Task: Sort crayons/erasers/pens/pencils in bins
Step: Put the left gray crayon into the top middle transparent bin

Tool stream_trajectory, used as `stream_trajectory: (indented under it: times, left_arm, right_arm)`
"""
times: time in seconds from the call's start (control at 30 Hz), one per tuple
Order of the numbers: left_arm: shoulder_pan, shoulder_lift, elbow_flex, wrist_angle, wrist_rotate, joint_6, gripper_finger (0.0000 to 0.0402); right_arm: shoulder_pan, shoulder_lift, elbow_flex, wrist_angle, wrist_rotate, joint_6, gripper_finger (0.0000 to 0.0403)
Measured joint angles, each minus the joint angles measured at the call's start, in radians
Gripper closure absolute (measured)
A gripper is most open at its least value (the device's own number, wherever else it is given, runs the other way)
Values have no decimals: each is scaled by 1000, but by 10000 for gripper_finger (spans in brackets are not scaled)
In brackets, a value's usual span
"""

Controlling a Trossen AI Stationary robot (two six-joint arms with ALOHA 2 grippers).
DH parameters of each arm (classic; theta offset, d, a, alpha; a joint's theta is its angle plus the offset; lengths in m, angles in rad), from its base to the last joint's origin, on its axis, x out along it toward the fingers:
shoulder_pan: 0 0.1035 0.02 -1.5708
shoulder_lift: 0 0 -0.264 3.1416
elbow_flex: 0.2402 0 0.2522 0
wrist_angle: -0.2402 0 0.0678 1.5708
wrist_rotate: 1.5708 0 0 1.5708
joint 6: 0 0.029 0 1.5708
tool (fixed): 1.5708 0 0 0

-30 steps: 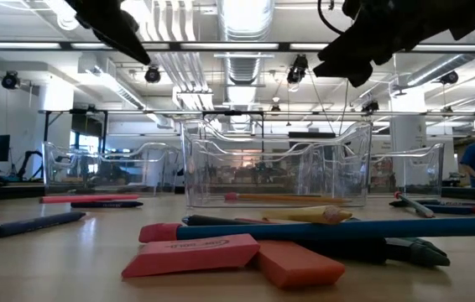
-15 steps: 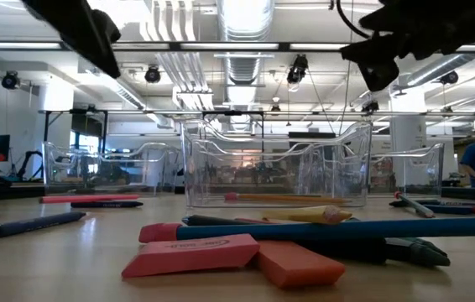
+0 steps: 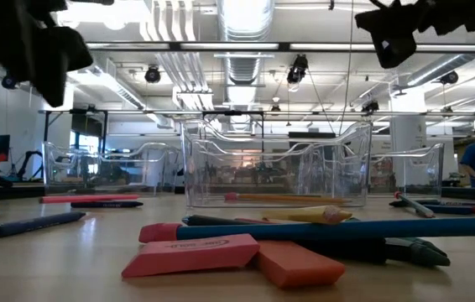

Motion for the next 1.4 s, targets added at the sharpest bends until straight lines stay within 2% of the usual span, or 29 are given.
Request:
stream_trajectory:
  times: [0.17,0.33,0.47,0.67,0.8,1.0,1.4]
  left_arm:
    - [-20,0,-4,-75,53,-80,192]
    - [-76,1,-23,-72,104,-217,192]
    - [-136,1,-41,-71,91,-313,192]
    - [-201,1,-71,-67,51,-439,192]
    - [-221,1,-104,-46,36,-473,192]
    - [-221,2,-190,101,35,-483,192]
    - [-222,2,-258,92,44,-502,192]
  right_arm:
    - [0,0,32,-7,0,-38,193]
    - [1,0,73,-77,-1,-64,193]
    - [2,0,104,-141,-2,-80,193]
    - [2,0,109,-148,-3,-84,193]
    - [2,0,109,-148,-3,-83,193]
    - [2,0,109,-149,-3,-80,193]
    - [2,0,108,-162,-3,-82,193]
